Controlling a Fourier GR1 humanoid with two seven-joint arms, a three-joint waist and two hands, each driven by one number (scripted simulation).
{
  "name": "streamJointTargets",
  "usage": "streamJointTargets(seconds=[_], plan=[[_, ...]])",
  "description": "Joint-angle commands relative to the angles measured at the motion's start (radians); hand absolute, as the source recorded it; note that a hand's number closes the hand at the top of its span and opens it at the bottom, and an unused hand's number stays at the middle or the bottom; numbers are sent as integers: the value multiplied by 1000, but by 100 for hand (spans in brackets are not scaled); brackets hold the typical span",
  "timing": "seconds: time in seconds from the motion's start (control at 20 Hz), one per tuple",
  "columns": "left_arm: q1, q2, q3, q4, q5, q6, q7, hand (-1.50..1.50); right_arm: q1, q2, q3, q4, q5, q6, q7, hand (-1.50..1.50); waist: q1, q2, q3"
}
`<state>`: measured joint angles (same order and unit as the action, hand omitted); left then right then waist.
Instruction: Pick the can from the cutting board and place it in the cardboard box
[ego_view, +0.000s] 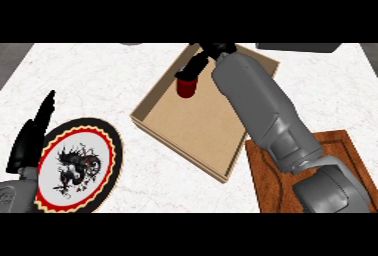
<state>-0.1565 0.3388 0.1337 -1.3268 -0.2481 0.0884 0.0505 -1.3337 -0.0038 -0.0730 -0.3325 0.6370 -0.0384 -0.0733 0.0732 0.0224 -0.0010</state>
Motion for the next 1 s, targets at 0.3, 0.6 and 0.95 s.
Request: streamJointTargets(seconds=[0.3,0.6,0.95], plan=[[2,7,6,-8,-8,-4,4,0,-24,4,-46,92,-113,-99,-149,-150,13,4,1],[36,4,24,-8,5,-4,-20,0,28,4,-162,53,-224,-190,-286,-150,-9,0,1],[70,6,30,-19,5,-11,-31,0,30,-138,-264,55,-328,-11,-338,-150,-32,-9,1]])
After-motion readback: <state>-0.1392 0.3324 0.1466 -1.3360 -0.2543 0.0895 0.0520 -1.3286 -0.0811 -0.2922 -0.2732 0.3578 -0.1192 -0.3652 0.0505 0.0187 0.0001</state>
